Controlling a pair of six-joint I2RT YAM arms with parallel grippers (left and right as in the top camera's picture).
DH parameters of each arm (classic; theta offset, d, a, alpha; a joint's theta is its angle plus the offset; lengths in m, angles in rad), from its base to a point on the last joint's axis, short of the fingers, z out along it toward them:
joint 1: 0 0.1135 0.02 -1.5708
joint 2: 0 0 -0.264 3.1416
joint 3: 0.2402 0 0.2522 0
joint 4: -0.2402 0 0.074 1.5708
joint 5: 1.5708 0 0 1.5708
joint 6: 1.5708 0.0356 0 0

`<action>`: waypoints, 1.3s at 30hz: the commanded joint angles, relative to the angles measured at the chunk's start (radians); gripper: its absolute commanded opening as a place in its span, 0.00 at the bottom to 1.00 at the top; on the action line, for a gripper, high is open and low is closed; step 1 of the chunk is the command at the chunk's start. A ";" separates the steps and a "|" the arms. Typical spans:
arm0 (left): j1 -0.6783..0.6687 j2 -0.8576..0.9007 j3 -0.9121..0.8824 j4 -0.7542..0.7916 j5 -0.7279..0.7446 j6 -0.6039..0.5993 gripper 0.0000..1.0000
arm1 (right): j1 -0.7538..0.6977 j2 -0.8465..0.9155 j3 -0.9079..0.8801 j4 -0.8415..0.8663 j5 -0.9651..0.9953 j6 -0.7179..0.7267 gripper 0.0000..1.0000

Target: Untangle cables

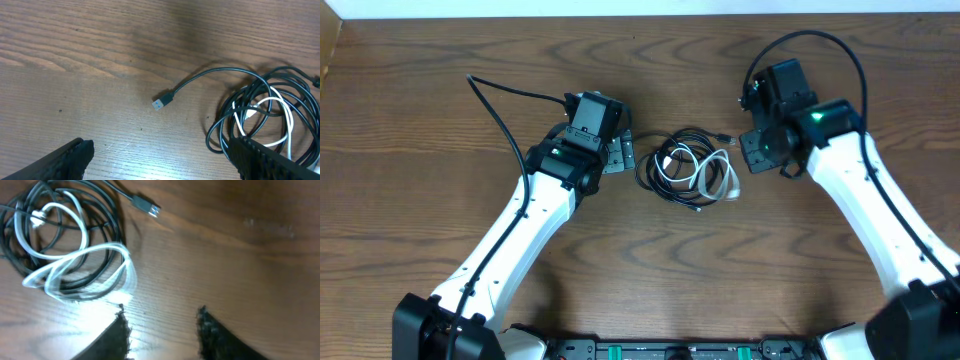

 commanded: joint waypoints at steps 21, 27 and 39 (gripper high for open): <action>0.003 0.006 0.003 0.000 -0.013 -0.002 0.92 | 0.108 0.189 0.001 0.192 -0.485 0.032 0.50; 0.003 0.006 0.003 0.000 -0.013 -0.002 0.92 | 0.182 0.241 0.001 0.180 -0.479 0.032 0.73; 0.043 0.006 0.003 -0.019 -0.018 -0.002 0.92 | 0.269 0.372 0.000 0.269 -0.338 0.037 0.63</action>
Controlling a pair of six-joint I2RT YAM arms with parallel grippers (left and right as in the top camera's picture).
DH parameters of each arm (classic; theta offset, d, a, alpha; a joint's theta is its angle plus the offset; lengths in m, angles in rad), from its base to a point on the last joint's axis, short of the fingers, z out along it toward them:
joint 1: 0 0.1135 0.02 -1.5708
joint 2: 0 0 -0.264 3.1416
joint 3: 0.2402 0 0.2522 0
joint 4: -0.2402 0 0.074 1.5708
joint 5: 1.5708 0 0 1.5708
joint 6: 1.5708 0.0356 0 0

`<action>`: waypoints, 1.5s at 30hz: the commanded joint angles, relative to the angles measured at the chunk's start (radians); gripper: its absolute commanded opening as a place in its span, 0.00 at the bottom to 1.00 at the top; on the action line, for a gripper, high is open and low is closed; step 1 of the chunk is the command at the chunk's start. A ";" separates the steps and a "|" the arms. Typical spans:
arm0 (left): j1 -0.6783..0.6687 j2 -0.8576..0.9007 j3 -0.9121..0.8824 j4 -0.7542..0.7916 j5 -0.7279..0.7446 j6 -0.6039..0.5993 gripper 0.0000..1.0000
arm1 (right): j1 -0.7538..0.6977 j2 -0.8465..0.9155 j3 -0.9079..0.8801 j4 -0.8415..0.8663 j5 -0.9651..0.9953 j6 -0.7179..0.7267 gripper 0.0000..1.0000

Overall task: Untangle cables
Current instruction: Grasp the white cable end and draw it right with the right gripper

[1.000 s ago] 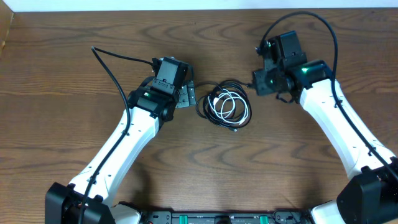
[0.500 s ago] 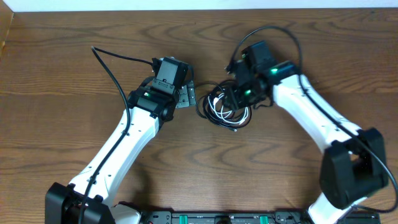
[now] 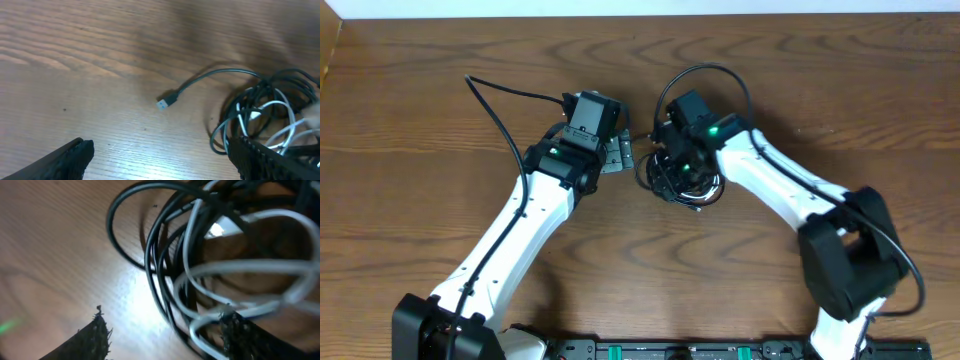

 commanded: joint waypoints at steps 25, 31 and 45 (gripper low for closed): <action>0.061 0.006 0.003 -0.048 -0.017 -0.002 0.92 | 0.023 0.059 0.001 0.122 0.110 0.064 0.26; 0.061 0.006 0.003 -0.048 -0.017 -0.002 0.92 | 0.021 0.056 0.001 0.132 0.109 0.064 0.01; 0.061 0.006 0.003 -0.047 -0.017 -0.002 0.92 | -0.252 -0.404 0.054 0.042 0.166 -0.005 0.01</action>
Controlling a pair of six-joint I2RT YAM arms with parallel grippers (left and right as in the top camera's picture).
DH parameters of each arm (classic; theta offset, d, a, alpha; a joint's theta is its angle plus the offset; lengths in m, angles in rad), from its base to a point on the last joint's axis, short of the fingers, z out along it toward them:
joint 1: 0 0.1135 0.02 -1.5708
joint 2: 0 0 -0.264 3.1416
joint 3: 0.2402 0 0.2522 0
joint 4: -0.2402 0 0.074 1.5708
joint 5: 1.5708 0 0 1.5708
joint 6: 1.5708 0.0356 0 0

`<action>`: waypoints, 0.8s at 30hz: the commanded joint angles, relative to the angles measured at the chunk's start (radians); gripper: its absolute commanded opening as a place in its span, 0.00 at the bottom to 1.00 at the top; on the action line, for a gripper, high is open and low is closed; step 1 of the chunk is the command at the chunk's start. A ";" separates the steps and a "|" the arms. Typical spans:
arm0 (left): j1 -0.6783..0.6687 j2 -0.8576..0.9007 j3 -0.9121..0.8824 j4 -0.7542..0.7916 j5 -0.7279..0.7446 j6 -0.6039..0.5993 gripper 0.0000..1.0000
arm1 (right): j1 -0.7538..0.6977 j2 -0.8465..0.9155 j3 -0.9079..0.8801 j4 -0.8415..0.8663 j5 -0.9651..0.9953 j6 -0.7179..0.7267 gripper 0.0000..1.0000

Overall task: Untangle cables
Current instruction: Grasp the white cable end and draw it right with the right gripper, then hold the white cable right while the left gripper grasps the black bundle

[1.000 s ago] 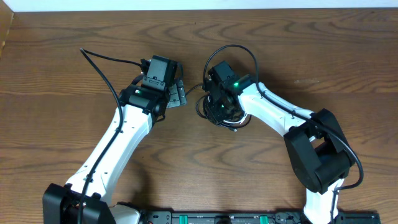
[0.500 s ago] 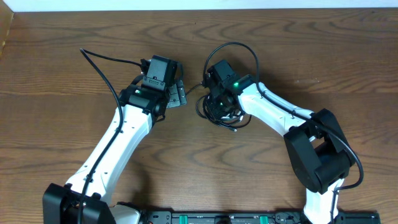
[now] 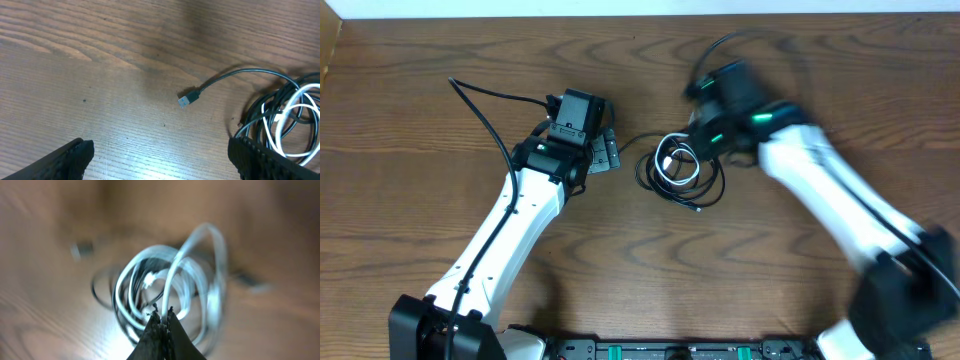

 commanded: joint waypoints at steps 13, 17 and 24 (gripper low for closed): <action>0.004 0.006 0.003 0.053 0.249 -0.017 0.92 | -0.474 -0.289 0.006 -0.240 0.174 -0.032 0.01; -0.005 0.007 0.003 0.099 0.470 -0.018 0.93 | -0.480 -0.271 -0.002 -0.236 0.163 -0.032 0.01; -0.065 0.018 -0.008 0.161 0.484 -0.233 0.92 | -0.480 -0.262 -0.002 -0.233 0.163 -0.024 0.01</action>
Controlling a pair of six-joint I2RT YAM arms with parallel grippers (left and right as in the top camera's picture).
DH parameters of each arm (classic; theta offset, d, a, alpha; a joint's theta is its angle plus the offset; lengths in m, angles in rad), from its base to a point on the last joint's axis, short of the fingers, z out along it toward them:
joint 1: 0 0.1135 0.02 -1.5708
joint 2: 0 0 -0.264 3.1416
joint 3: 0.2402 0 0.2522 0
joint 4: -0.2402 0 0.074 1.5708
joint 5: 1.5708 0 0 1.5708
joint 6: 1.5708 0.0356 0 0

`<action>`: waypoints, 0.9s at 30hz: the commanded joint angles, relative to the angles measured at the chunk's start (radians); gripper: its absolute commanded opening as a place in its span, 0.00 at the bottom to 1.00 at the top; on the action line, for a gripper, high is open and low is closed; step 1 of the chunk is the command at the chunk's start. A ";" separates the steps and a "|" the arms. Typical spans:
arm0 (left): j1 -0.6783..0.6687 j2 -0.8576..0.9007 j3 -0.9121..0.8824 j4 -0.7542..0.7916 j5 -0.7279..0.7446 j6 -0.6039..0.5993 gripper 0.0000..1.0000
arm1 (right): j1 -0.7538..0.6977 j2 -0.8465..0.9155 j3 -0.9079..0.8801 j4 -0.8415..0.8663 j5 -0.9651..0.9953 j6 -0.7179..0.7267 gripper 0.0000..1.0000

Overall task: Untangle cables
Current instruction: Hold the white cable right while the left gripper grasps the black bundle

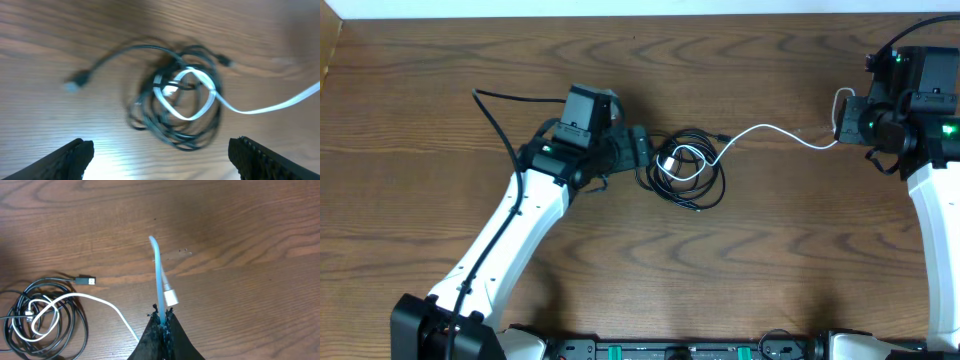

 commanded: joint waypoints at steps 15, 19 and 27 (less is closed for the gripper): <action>-0.161 0.270 -0.019 0.195 0.053 -0.741 0.82 | -0.002 0.006 -0.003 0.000 -0.007 0.010 0.01; -0.163 0.311 -0.019 0.231 0.053 -0.768 0.78 | -0.002 0.006 -0.003 -0.002 -0.007 0.010 0.01; -0.163 0.335 -0.019 0.250 0.034 -0.843 0.63 | -0.002 0.006 -0.003 -0.002 -0.007 0.010 0.01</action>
